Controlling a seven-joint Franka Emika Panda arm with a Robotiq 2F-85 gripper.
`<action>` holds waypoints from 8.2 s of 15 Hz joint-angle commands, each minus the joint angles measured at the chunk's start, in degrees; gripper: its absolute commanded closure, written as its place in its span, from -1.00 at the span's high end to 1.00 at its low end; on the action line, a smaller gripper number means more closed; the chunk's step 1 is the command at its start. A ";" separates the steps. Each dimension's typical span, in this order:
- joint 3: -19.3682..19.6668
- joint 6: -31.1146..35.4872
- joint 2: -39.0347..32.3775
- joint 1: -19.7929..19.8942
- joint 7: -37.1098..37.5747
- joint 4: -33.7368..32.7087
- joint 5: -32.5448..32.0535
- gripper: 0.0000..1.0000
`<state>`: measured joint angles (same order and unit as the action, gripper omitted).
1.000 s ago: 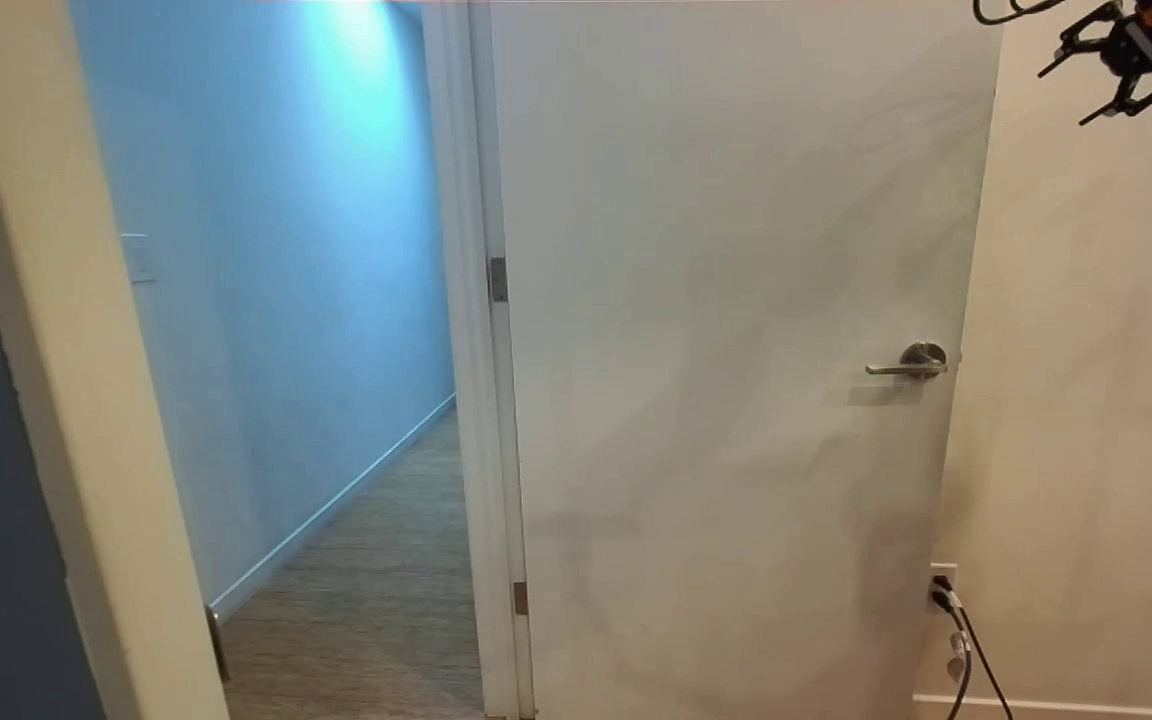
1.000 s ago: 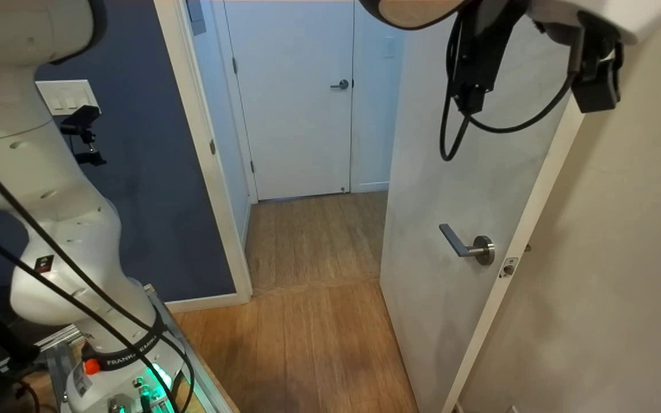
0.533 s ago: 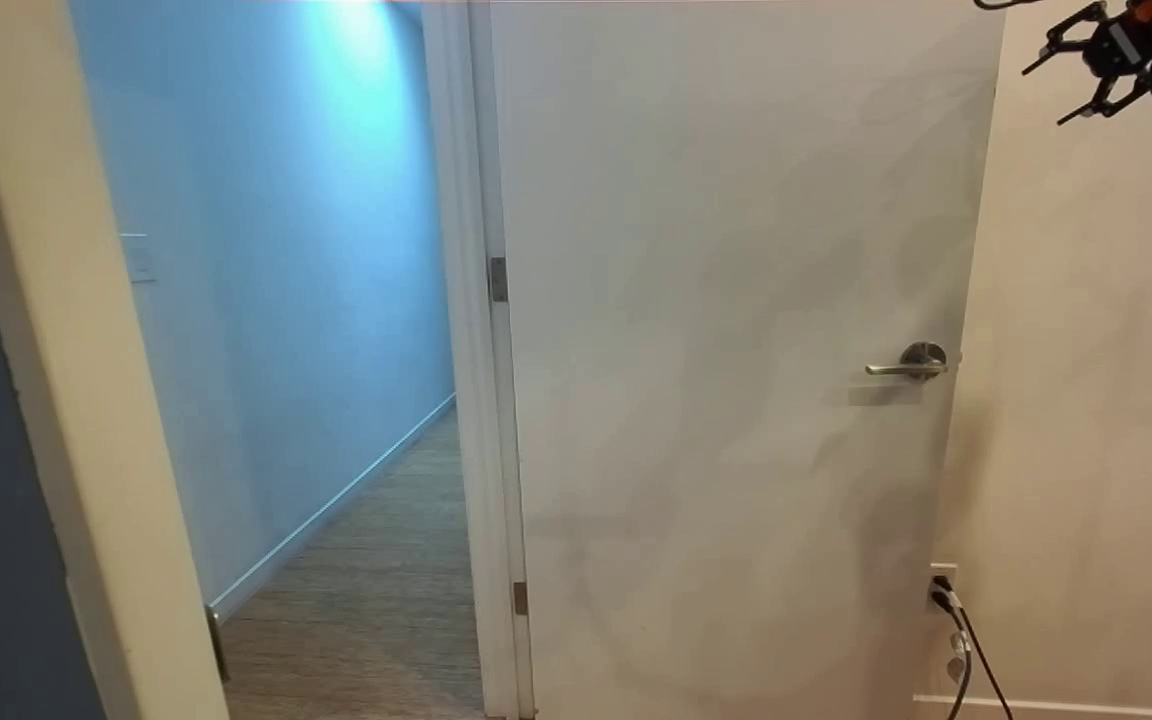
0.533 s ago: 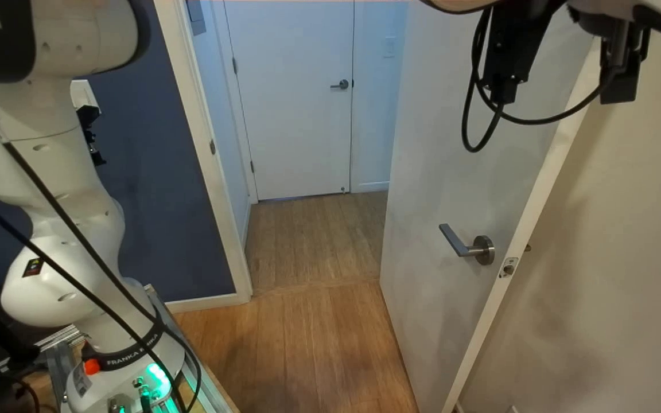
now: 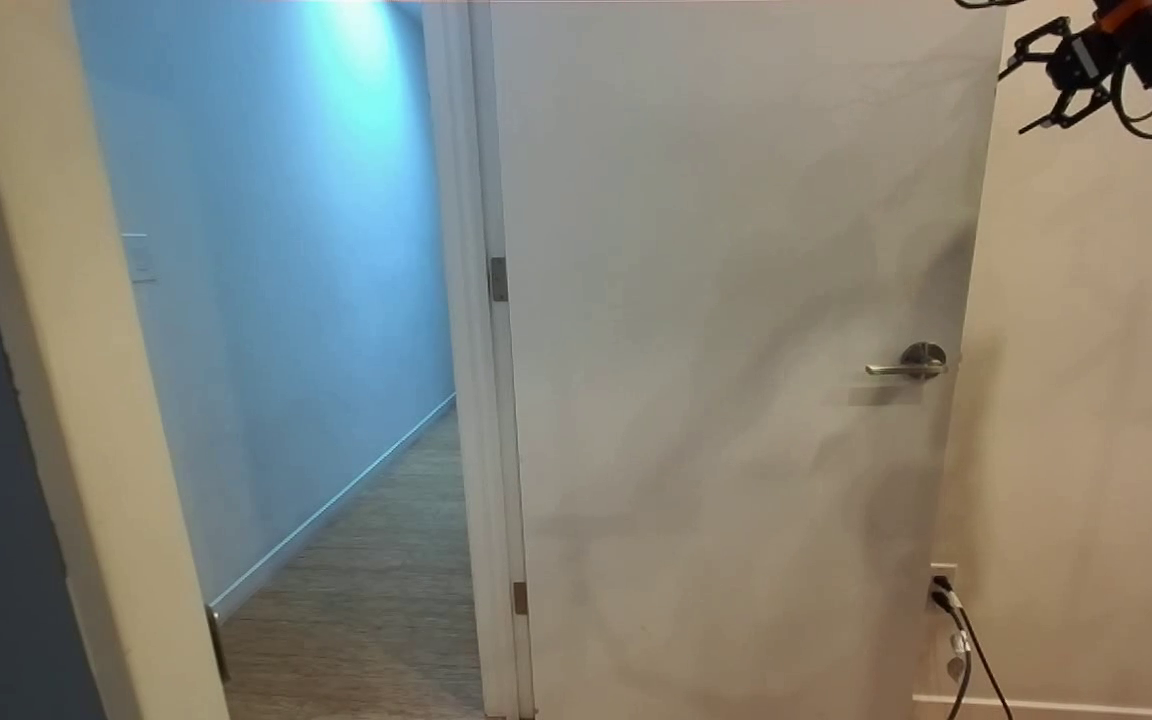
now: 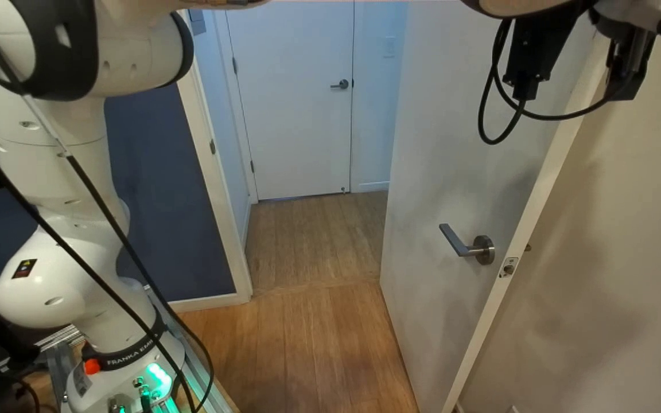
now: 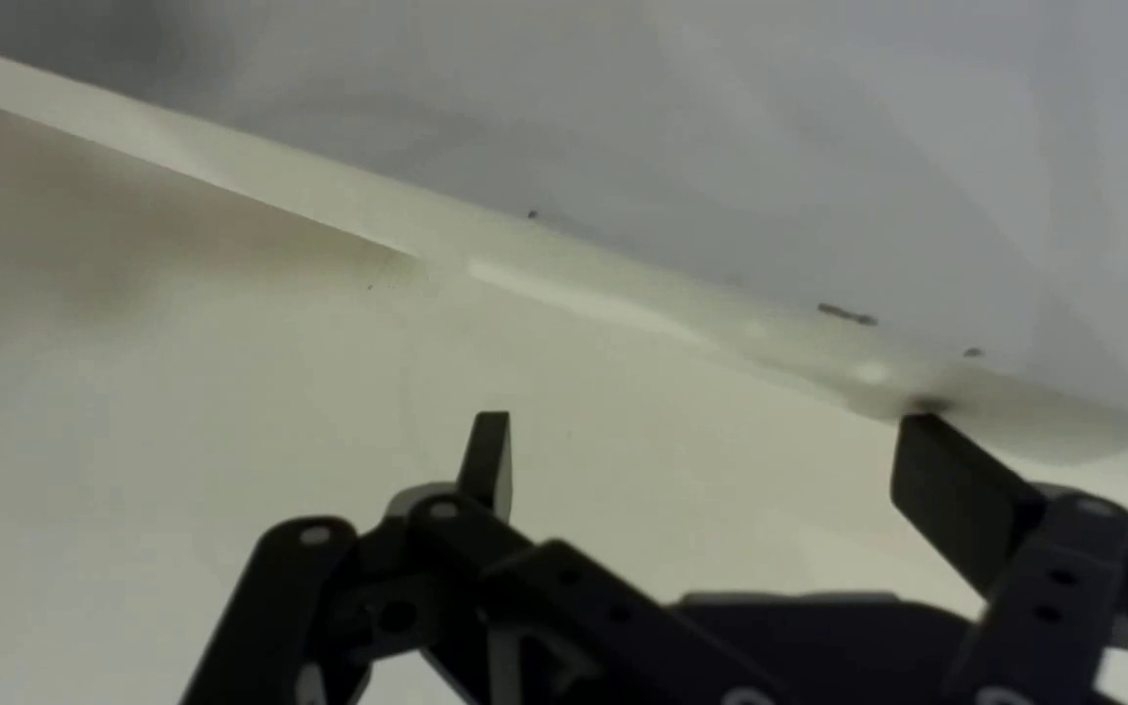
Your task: Close the door
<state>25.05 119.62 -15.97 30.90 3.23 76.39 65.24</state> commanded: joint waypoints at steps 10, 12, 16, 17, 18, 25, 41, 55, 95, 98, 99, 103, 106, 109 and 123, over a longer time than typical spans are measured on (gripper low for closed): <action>-5.16 -23.34 -5.50 9.60 3.92 -9.75 -1.18 1.00; -5.37 -27.00 -5.58 10.47 3.61 -10.25 -1.32 1.00; -5.83 -33.27 -5.03 11.26 3.24 -10.09 -1.71 1.00; -5.91 -34.42 -4.88 11.26 3.09 -10.06 -1.90 1.00; -5.97 -35.09 -4.47 11.03 2.81 -9.62 -2.19 1.00; -3.83 -38.68 -1.22 10.08 1.17 -7.14 -6.85 1.00; -0.91 -28.84 9.38 11.35 -5.35 6.60 -2.99 1.00; -2.51 -21.32 6.37 7.33 -8.91 6.44 8.41 1.00; -1.63 -51.07 7.25 7.63 -12.14 8.61 -2.78 1.00; -1.20 -51.93 8.13 7.21 -11.52 8.79 -5.26 1.00; -0.97 -51.32 8.86 6.97 -10.96 9.19 -7.16 1.00; -0.12 -53.69 12.05 7.29 -11.65 10.32 -15.65 1.00; 0.74 -55.45 15.08 7.38 -14.16 11.05 -22.24 1.00; 1.07 -54.25 20.01 6.73 -19.17 13.99 -27.16 1.00; -11.00 -20.06 46.74 -6.61 -12.21 37.01 -44.87 1.00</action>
<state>17.89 88.73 24.31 27.30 -15.46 105.39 25.47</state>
